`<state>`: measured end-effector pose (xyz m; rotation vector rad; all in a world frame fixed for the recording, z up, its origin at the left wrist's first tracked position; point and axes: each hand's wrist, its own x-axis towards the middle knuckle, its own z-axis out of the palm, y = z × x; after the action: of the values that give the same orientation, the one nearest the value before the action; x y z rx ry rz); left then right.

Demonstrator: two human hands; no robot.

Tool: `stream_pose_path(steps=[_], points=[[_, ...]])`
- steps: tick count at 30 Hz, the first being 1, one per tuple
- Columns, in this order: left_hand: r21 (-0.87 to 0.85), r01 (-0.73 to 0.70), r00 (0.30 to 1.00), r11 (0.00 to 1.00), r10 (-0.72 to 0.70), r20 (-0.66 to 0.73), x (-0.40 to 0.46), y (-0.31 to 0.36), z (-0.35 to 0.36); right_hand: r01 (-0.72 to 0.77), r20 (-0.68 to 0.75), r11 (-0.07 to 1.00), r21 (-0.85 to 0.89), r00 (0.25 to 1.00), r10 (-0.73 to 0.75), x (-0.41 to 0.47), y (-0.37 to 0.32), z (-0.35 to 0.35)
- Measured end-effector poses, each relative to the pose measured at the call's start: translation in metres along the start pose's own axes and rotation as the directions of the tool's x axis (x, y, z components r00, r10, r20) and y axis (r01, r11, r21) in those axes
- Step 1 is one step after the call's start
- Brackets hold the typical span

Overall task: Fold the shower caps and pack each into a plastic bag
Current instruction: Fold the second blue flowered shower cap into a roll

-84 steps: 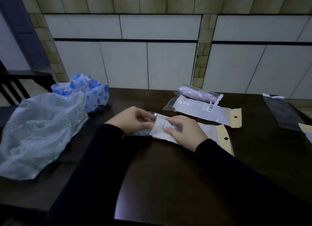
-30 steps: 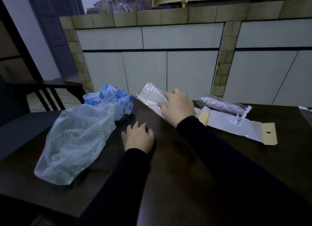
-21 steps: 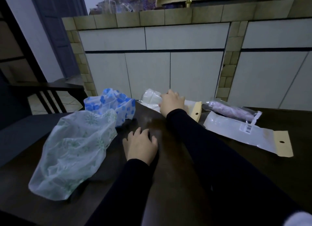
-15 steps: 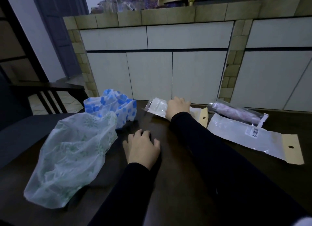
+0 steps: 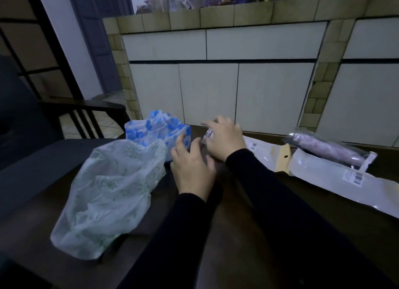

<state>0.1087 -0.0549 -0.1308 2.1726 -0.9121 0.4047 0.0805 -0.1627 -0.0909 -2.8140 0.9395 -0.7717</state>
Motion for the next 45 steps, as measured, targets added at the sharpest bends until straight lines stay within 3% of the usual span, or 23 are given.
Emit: stream_pose_path(steps=[4, 9, 13, 18, 21, 23, 25, 26, 29, 32, 35, 39, 43, 45], points=[[-0.056, 0.023, 0.994, 0.998, -0.030, -0.109, 0.013, -0.002, 0.009, 0.168, -0.017, 0.983, 0.080, 0.986, -0.167, 0.011, -0.013, 0.020], [-0.062, 0.137, 0.990, 0.989, -0.139, -0.033, 0.019, -0.007, 0.009, 0.173, 0.020, 0.975, 0.140, 0.984, -0.177, 0.023, -0.007, 0.038], [-0.065, 0.169, 0.985, 0.983, -0.170, -0.007, 0.023, -0.008, 0.007, 0.145, -0.034, 0.966, 0.215, 0.989, -0.141, 0.024, -0.004, 0.043], [-0.080, 0.048, 0.992, 0.996, -0.057, -0.116, 0.021, 0.002, 0.006, 0.046, -0.099, 0.936, 0.349, 0.995, -0.012, 0.018, -0.001, 0.036], [-0.082, -0.106, 0.973, 0.991, 0.086, -0.216, 0.020, 0.010, 0.005, 0.008, -0.068, 0.898, 0.440, 0.997, 0.024, 0.008, 0.000, 0.033], [-0.127, -0.206, 0.951, 0.970, 0.168, -0.261, 0.021, 0.010, 0.004, -0.054, -0.065, 0.787, 0.615, 0.991, 0.119, 0.003, -0.001, 0.027], [-0.206, -0.262, 0.947, 0.943, 0.210, -0.241, 0.020, 0.012, -0.003, -0.114, -0.028, 0.577, 0.809, 0.973, 0.230, -0.003, -0.005, 0.016], [-0.207, -0.312, 0.931, 0.927, 0.256, -0.259, 0.018, 0.014, -0.007, -0.120, -0.025, 0.521, 0.845, 0.964, 0.264, -0.006, -0.004, 0.011], [-0.255, -0.448, 0.873, 0.857, 0.358, -0.332, 0.012, 0.024, -0.015, -0.053, -0.149, 0.616, 0.786, 0.951, 0.272, -0.016, 0.004, -0.006], [-0.222, -0.563, 0.798, 0.796, 0.456, -0.394, 0.013, 0.024, -0.017, 0.006, -0.259, 0.624, 0.782, 0.913, 0.315, -0.024, 0.015, -0.027], [-0.282, -0.577, 0.795, 0.767, 0.447, -0.411, 0.018, 0.022, -0.022, 0.019, -0.334, 0.707, 0.707, 0.890, 0.311, -0.034, 0.026, -0.043], [-0.313, -0.496, 0.839, 0.810, 0.354, -0.412, 0.020, 0.020, -0.029, 0.054, -0.467, 0.834, 0.549, 0.847, 0.253, -0.054, 0.034, -0.059], [-0.420, -0.334, 0.928, 0.844, 0.217, -0.302, 0.021, 0.025, -0.037, 0.059, -0.500, 0.833, 0.550, 0.822, 0.272, -0.071, 0.037, -0.075], [-0.413, -0.309, 0.939, 0.857, 0.207, -0.275, 0.025, 0.031, -0.041, 0.043, -0.488, 0.818, 0.574, 0.820, 0.299, -0.079, 0.038, -0.083]])
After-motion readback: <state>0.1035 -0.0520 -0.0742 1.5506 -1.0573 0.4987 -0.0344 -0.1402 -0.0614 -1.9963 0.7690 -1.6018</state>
